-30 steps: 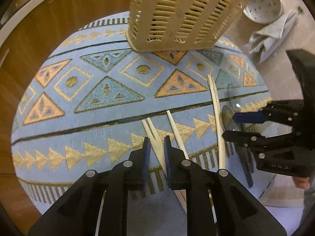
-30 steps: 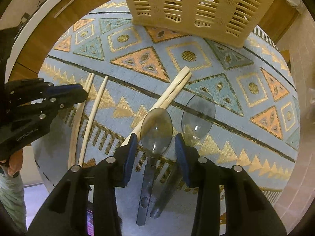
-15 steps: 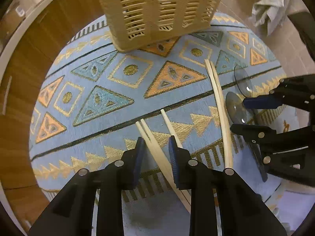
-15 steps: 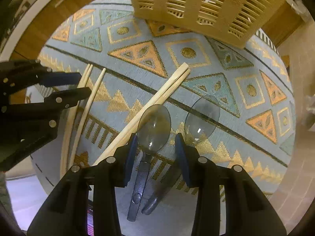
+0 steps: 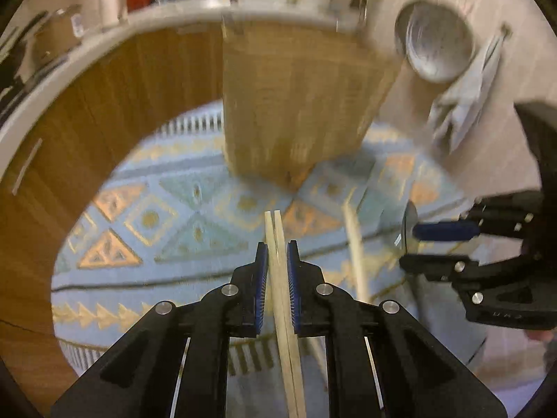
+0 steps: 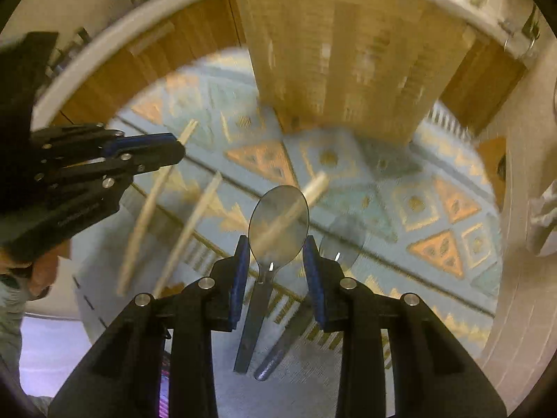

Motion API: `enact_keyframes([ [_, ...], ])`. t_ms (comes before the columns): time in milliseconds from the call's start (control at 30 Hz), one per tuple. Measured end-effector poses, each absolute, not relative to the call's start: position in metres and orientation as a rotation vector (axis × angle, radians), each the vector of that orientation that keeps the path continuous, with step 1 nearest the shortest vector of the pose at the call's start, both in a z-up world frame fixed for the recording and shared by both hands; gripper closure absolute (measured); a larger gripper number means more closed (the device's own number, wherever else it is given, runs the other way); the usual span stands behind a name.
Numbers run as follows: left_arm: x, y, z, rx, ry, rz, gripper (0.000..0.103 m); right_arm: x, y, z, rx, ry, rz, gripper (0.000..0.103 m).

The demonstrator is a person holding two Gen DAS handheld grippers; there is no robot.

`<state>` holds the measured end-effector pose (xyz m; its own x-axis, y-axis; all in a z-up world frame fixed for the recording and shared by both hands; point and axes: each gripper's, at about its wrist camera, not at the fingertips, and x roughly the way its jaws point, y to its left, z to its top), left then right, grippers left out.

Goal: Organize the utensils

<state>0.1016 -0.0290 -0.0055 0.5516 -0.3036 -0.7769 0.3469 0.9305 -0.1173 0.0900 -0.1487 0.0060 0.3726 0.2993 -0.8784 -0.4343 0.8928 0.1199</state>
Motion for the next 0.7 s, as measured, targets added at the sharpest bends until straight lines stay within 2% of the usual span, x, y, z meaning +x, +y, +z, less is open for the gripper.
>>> enact_keyframes([
  [167, 0.09, -0.019, 0.05, -0.035, 0.681, -0.411, 0.094, 0.079, -0.16, 0.066, -0.074, 0.881, 0.482, 0.075],
  [200, 0.087, -0.018, 0.067, -0.063, 0.613, -0.416, 0.096, 0.078, -0.161, 0.078, -0.064, 0.841, 0.475, 0.075],
  [233, 0.083, -0.013, 0.078, -0.082, 0.567, -0.421, 0.103, 0.078, -0.162, 0.091, -0.047, 0.804, 0.47, 0.075],
  [433, 0.08, -0.026, 0.138, -0.114, 0.378, -0.447, 0.103, 0.09, -0.181, 0.143, 0.034, 0.654, 0.452, 0.075],
  [533, 0.092, -0.033, 0.144, -0.114, 0.403, -0.493, 0.103, 0.098, -0.19, 0.155, 0.057, 0.643, 0.45, 0.075],
  [633, 0.105, -0.038, 0.122, -0.093, 0.512, -0.548, 0.102, 0.098, -0.206, 0.152, 0.063, 0.664, 0.423, 0.075],
  [667, 0.112, -0.043, 0.107, -0.083, 0.587, -0.585, 0.098, 0.097, -0.211, 0.15, 0.065, 0.673, 0.413, 0.075],
  [700, 0.116, -0.044, 0.095, -0.081, 0.628, -0.596, 0.086, 0.097, -0.219, 0.145, 0.073, 0.692, 0.404, 0.075],
])
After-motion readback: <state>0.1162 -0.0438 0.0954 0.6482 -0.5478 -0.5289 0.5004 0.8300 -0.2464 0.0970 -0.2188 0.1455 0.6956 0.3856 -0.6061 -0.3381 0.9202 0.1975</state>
